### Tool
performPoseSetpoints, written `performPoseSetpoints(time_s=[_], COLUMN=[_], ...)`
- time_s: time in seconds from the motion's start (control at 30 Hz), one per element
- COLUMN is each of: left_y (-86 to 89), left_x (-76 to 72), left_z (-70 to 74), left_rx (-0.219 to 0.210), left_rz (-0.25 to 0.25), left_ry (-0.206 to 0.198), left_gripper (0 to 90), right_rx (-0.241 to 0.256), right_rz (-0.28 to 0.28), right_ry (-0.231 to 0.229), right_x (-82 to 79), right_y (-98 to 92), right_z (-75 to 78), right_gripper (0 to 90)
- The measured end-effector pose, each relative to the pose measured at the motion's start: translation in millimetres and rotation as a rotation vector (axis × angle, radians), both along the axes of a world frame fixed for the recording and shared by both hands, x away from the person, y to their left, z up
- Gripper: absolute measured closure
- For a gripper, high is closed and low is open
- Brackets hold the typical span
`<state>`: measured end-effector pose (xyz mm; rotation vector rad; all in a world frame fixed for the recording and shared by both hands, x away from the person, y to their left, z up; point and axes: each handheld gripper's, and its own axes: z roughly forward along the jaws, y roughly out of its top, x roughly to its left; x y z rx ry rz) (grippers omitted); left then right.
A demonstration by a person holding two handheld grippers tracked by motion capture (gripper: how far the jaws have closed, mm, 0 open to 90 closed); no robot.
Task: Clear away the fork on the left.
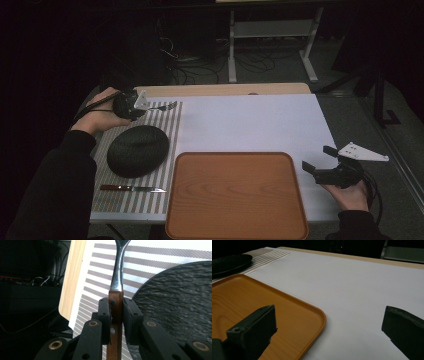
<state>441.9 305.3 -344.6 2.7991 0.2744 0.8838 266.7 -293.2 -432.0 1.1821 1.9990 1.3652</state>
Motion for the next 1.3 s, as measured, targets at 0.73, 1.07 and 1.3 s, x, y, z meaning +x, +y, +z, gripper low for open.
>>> performPoseSetpoints(time_s=[0.73,1.07,1.3], left_y=[-6.8,-1.9,-11.2], left_x=[-31.6,-49.4,-67.4], left_z=[4.0,-1.4,-8.7], left_rx=[-0.087,-0.146,-0.15], left_rz=[0.131,0.192,0.181], left_ry=[0.162,0.255,0.33], left_gripper=[77.1,77.2,77.1], right_rx=[0.005,0.009,0.011], right_rz=[0.0,-0.005,-0.005], right_ry=[-0.001,0.001,0.002], right_x=[-0.7,-0.7,-0.6], right_y=[-0.3,-0.8,-1.2], right_z=[0.1,-0.1,-0.3], right_gripper=[0.0,0.0,0.0])
